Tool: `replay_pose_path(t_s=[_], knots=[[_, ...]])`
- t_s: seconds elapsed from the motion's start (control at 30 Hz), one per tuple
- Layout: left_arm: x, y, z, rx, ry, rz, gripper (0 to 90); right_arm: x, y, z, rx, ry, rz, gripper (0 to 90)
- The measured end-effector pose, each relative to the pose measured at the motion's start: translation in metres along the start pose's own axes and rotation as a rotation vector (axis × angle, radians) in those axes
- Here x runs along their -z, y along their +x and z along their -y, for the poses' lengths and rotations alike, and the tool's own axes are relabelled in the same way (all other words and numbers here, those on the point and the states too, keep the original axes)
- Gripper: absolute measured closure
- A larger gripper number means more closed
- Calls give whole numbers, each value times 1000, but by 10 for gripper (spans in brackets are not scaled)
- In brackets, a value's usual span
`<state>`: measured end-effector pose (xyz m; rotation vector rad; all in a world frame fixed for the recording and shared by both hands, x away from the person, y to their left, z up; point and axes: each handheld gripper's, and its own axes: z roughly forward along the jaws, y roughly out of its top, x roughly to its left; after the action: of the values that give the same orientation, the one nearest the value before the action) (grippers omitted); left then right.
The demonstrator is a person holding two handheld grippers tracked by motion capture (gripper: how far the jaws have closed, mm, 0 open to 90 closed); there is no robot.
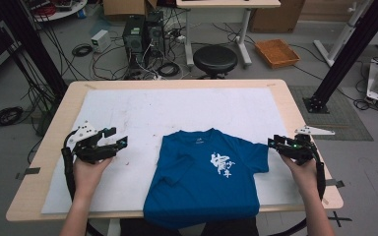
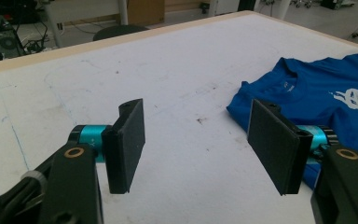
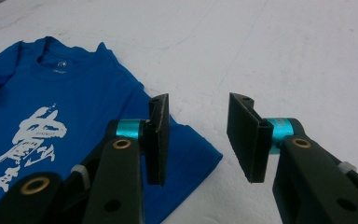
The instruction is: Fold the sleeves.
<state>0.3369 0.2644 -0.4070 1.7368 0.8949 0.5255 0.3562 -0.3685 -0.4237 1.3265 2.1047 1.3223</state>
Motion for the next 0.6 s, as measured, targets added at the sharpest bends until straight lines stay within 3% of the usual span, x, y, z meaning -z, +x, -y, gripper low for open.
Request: replay_pose_path(t_s=[0.17, 0.33, 0.6], knots=[[-3, -1, 1, -1, 16, 10, 369, -5, -1, 1, -11, 32, 11, 593], [-5, -4, 1, -3, 30, 23, 369, -21, -3, 2, -17, 120, 51, 602], [-4, -5, 4, -1, 42, 29, 369, -31, -5, 2, -26, 158, 57, 630]])
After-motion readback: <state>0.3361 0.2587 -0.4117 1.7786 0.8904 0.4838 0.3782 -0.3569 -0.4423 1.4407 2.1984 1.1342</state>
